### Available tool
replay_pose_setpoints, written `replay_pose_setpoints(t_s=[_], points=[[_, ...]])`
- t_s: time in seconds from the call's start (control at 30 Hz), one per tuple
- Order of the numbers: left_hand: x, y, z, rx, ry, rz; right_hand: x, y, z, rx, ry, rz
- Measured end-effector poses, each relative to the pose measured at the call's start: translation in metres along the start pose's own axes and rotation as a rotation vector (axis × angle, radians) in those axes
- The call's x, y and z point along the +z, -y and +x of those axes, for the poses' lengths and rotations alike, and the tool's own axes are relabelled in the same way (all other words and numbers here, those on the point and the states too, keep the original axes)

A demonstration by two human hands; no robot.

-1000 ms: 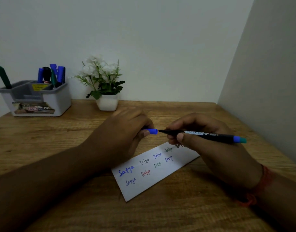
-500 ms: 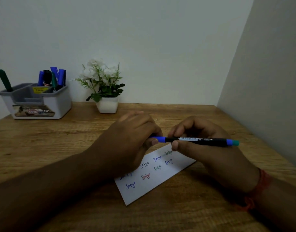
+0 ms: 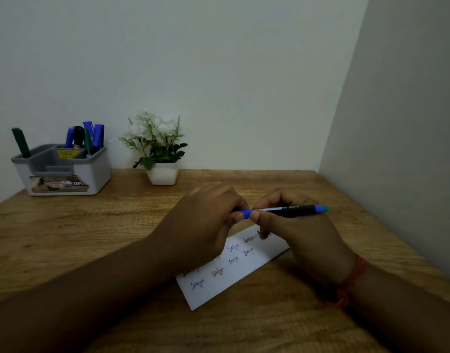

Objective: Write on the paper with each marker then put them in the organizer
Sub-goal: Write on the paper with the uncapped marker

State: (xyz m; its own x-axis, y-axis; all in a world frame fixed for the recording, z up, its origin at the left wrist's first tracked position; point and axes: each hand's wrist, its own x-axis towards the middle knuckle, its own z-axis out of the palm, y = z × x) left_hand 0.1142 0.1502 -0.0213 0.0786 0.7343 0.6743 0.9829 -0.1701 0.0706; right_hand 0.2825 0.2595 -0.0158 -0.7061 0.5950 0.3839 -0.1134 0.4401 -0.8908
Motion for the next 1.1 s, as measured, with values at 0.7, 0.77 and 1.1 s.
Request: replay_pose_setpoints(t_s=[0.7,0.77,1.1], points=[[-0.132,0.106,-0.062,-0.434,0.077,0.678,0.118,0.045,0.094,0.291,0.296,0.065],[-0.154,0.124,-0.085,-0.497,0.058,0.711,0.139,0.051,0.108,0.222,0.350,-0.072],[-0.185,0.177,-0.181,-0.801,0.047,0.671,0.256,0.096,0.185,-0.272,0.280,-0.800]])
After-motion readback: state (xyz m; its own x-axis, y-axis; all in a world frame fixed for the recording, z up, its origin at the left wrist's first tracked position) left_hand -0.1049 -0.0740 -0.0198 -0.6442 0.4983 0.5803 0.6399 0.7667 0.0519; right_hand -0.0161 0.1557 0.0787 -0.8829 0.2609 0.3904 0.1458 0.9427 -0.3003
